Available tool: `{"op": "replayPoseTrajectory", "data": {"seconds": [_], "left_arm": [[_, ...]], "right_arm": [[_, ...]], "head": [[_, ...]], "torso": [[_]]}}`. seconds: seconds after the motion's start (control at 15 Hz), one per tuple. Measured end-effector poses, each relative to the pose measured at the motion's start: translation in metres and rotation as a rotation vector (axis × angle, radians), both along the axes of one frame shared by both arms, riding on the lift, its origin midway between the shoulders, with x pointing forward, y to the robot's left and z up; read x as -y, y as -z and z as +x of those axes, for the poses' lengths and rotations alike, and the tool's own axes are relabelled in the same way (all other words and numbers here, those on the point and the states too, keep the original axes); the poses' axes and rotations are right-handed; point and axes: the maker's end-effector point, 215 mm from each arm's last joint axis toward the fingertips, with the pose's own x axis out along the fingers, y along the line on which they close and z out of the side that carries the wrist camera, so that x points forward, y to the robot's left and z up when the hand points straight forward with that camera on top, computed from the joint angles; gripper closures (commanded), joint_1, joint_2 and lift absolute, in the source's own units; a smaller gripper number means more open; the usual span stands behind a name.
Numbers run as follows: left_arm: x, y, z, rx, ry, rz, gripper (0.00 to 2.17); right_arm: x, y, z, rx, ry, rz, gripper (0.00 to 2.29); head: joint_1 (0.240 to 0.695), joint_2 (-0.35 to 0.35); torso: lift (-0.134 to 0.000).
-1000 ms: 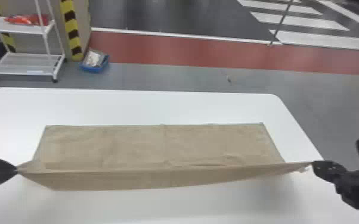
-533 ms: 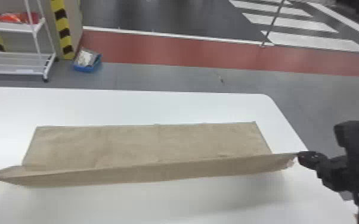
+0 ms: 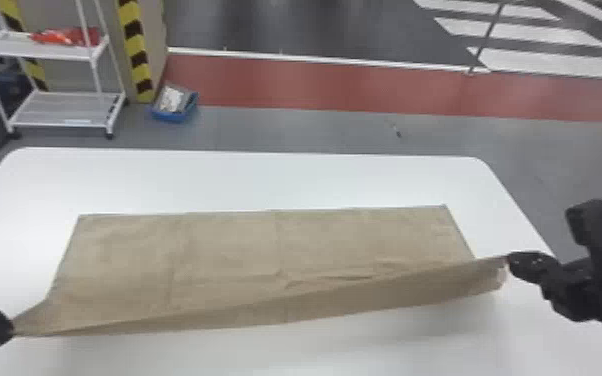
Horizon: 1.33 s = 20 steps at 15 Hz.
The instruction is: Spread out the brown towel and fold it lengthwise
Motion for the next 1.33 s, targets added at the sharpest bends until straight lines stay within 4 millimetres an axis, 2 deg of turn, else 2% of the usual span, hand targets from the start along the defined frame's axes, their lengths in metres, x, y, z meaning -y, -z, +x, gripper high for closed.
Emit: {"op": "replayPoseTrajectory", "data": {"seconds": [0.27, 0.4, 0.53, 0.73, 0.87, 1.13, 1.27, 1.33], "left_arm": [[0.026, 0.006, 0.035, 0.003, 0.023, 0.031, 1.27], [0.022, 0.01, 0.051, -0.004, -0.007, 0.068, 1.27], [0.01, 0.008, 0.056, -0.002, -0.025, 0.1, 1.27], [-0.018, 0.014, 0.04, -0.027, -0.066, 0.135, 1.27], [-0.03, 0.015, 0.026, -0.034, -0.082, 0.153, 1.27], [-0.039, 0.023, -0.005, -0.064, -0.089, 0.175, 1.27], [-0.039, 0.031, -0.015, -0.087, -0.091, 0.174, 1.03], [-0.038, 0.035, -0.018, -0.095, -0.09, 0.169, 1.03]], "right_arm": [[-0.002, -0.003, 0.01, 0.01, 0.006, 0.003, 1.35], [-0.003, -0.003, 0.012, 0.011, 0.009, 0.008, 1.35], [-0.003, -0.002, 0.012, 0.008, 0.01, 0.011, 1.35], [-0.006, 0.001, 0.012, 0.002, 0.005, 0.016, 1.35], [-0.012, 0.003, 0.013, 0.0, -0.006, 0.019, 1.35], [-0.02, 0.009, 0.007, -0.011, -0.02, 0.022, 1.35], [-0.022, 0.013, 0.003, -0.019, -0.025, 0.022, 1.35], [-0.024, 0.015, 0.003, -0.022, -0.028, 0.024, 1.35]], "head": [[0.695, -0.175], [0.695, -0.172], [0.695, -0.151], [0.695, -0.122], [0.695, -0.089], [0.695, -0.069], [0.695, -0.066], [0.695, -0.066]], "torso": [[-0.124], [-0.124], [-0.124], [-0.124], [-0.124], [-0.124], [-0.124], [-0.124]]}}
